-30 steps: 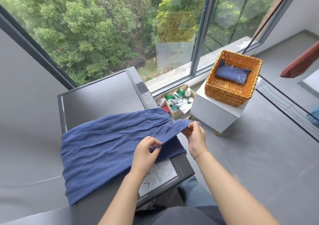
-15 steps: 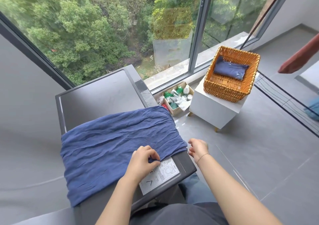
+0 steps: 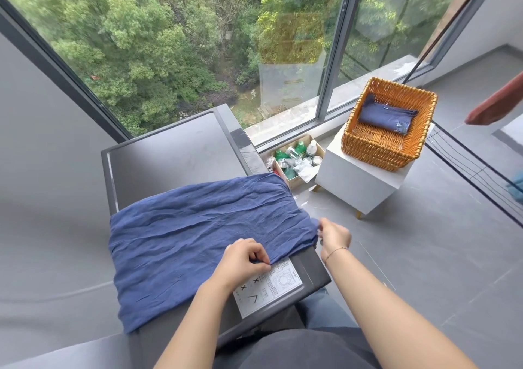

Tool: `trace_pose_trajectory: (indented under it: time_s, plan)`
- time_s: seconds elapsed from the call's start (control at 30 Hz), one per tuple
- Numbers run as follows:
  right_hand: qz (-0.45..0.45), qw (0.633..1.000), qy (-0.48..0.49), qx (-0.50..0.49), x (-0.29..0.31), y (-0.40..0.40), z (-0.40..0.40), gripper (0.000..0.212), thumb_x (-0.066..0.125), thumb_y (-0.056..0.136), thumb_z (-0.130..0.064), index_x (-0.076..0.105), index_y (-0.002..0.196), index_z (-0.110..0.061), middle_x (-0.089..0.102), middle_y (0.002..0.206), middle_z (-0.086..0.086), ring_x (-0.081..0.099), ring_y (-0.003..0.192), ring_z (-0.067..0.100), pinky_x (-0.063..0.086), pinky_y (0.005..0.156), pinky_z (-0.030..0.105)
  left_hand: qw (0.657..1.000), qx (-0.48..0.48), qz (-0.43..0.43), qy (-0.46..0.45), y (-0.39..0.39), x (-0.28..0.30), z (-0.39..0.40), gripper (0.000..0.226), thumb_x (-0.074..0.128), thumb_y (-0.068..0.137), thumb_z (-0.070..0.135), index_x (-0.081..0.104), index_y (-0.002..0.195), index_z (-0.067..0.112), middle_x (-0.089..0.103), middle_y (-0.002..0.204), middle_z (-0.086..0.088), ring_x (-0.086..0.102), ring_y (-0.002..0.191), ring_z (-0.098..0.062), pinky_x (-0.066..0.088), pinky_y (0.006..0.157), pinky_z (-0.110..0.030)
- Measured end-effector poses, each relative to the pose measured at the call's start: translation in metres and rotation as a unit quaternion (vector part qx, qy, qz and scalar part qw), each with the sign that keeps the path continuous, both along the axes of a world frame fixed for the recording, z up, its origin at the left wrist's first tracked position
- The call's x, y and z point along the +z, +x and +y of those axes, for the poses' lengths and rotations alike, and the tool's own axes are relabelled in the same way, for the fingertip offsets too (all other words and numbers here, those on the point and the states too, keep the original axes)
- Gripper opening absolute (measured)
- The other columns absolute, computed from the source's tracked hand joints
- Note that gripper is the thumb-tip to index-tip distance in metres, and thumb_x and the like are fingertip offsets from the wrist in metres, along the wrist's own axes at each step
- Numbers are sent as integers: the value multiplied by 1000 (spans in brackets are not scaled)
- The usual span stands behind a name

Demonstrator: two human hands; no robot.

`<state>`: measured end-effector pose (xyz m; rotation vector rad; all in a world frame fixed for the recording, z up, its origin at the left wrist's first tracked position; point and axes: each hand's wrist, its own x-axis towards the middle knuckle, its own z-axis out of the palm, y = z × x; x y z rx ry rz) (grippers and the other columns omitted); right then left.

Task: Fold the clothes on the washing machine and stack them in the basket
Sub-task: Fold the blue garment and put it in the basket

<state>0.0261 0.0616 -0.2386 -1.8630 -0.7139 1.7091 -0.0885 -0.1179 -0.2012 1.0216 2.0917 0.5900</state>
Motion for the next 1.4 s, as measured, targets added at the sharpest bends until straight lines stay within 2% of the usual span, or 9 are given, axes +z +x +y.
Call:
trace_pose_trajectory:
  time_s: [0.1,0.3,0.5,0.63,0.73,0.87,1.0,1.1,1.4]
  plan:
    - [-57,988,121,-80,2,17,0,6,63,78,-3,65,80,-9,53,58,-8,44,51,5,39,48,11,999,15,-38,3,-2,2,0,18,78,70,23,66,62,33,58,71,19,50,79,-4,41,74,-16]
    - [-161,977,46,132,-23,34,-2,9,66,66,-15,64,60,-9,55,52,5,51,65,25,41,60,28,999,-3,-46,0,-5,1,0,11,78,69,35,68,67,40,61,81,20,50,88,-1,37,88,-25]
    - [-199,921,183,281,-3,-4,-5,26,55,84,-8,67,107,-12,58,121,11,52,114,28,39,101,34,980,156,-84,90,-25,10,7,17,68,83,15,68,81,32,65,80,11,50,64,1,41,68,-17]
    - [-143,802,397,422,33,-59,-12,25,54,83,-1,65,105,-10,57,116,5,47,114,20,32,96,22,966,230,55,108,-87,17,7,22,61,84,5,68,90,25,65,97,7,58,81,-5,46,78,-17]
    - [-126,708,451,529,36,-102,-24,28,53,82,-4,65,106,-10,57,117,4,47,114,22,38,98,34,956,246,157,11,-138,18,0,32,61,82,11,65,111,25,59,118,2,51,113,-22,43,93,-38]
    - [-128,625,510,577,27,-140,-43,35,53,77,-7,65,110,-9,55,127,10,50,120,29,45,97,46,946,212,208,-130,-175,17,-12,54,62,80,16,50,132,28,48,131,3,38,128,-21,31,101,-37]
    - [-177,546,558,599,5,-142,-50,54,48,80,-21,48,134,-12,37,149,12,31,138,26,23,114,38,951,181,249,-28,-176,18,-28,33,59,74,1,69,95,25,54,82,9,58,92,-22,34,80,-31]
    - [-218,497,560,625,-7,-138,-50,63,43,82,-28,38,143,-11,27,155,12,23,144,26,15,117,40,970,109,216,-14,-166,20,-47,27,57,78,-1,73,81,21,56,82,7,56,83,-20,42,72,-29]
    - [-173,489,619,590,-14,-141,-53,50,43,81,-21,53,129,-19,40,148,10,33,138,25,16,117,42,977,133,154,-69,-166,28,-40,40,47,96,37,59,68,10,63,84,4,55,81,-19,38,74,-31]
